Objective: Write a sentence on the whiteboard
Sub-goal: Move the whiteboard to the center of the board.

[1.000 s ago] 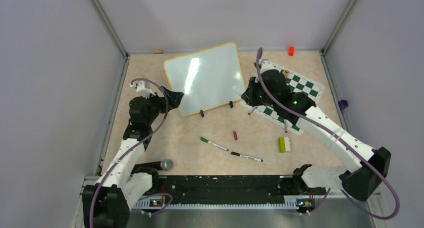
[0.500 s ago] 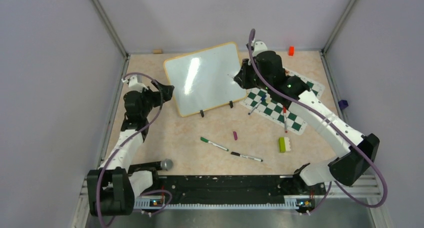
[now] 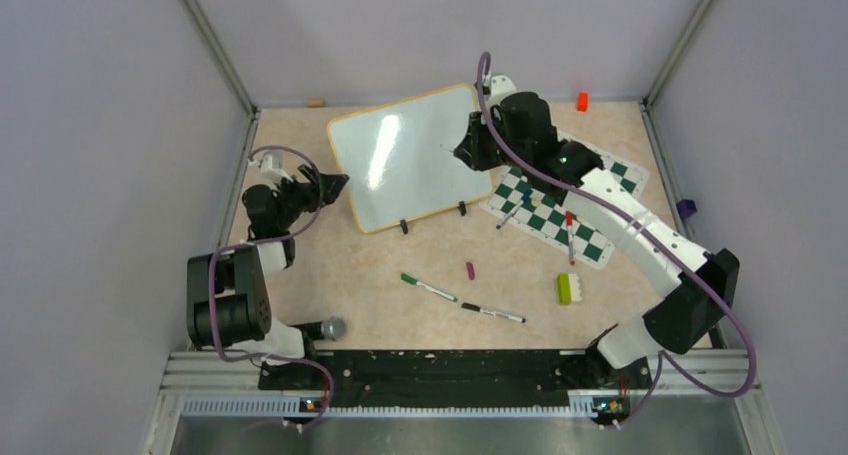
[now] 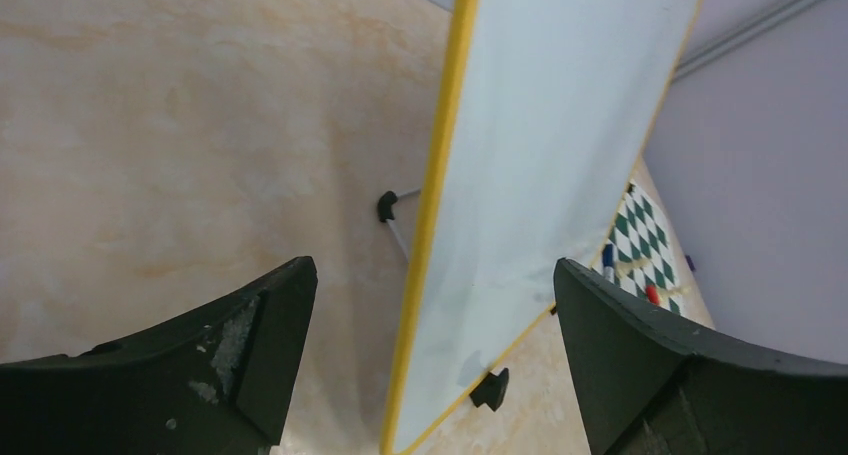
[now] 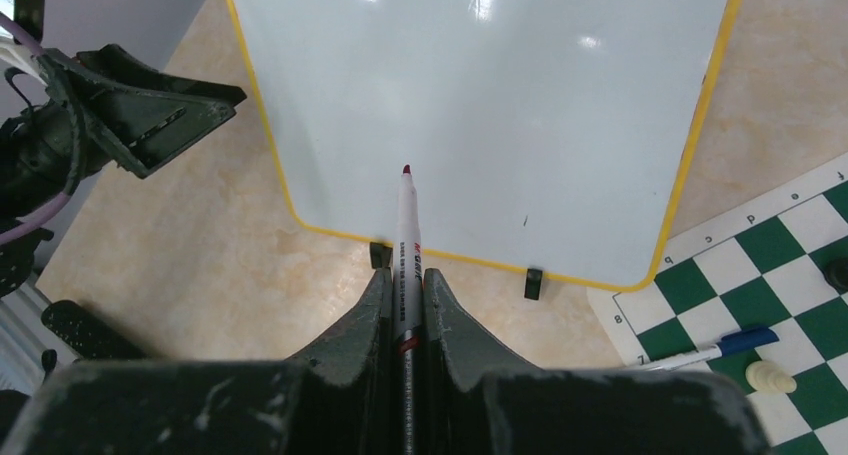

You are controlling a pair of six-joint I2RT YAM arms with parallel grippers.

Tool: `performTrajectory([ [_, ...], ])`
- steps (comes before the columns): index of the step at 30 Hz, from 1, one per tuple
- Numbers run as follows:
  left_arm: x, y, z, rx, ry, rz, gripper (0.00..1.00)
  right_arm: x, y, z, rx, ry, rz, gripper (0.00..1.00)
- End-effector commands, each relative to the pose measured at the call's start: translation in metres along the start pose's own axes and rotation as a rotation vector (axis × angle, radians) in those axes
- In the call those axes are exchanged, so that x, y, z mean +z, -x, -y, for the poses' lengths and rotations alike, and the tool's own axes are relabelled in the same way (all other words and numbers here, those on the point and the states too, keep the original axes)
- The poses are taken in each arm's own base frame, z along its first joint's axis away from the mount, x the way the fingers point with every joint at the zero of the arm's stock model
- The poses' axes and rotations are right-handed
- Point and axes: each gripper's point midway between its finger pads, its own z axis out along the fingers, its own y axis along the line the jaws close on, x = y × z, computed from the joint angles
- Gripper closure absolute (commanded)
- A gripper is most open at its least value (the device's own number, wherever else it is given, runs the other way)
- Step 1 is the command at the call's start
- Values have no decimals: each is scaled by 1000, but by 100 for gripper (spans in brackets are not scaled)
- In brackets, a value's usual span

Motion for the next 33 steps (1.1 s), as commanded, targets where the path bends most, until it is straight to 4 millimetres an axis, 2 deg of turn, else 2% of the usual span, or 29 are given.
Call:
performTrajectory([
  [1, 3, 20, 55, 107, -326, 39, 7, 2, 19, -10, -37, 56, 47, 100],
  [4, 9, 18, 59, 97, -413, 44, 10, 5, 15, -9, -49, 55, 35, 100],
  [5, 12, 15, 55, 78, -425, 41, 11, 6, 14, -8, -52, 53, 33, 100],
  [9, 21, 16, 56, 36, -501, 27, 21, 6, 14, -7, -69, 54, 35, 100],
  [12, 28, 12, 54, 22, -519, -22, 29, 4, 15, -4, -83, 46, 38, 100],
  [15, 30, 6, 47, 20, -505, -44, 32, 3, 17, 7, -78, 7, 48, 100],
  [17, 32, 2, 46, 20, -507, -65, 33, 2, 22, 28, -31, -44, 68, 100],
  [23, 38, -6, 41, 10, -531, -111, 45, -10, 50, 89, 220, 53, 223, 100],
  [26, 40, -10, 43, 5, -557, -132, 51, -12, 61, 124, 267, -6, 285, 100],
  [30, 44, -14, 40, -8, -567, -167, 75, 6, 58, 166, 320, -74, 272, 100],
  [33, 46, -17, 37, -20, -571, -190, 87, 21, 48, 188, 349, -88, 244, 100],
])
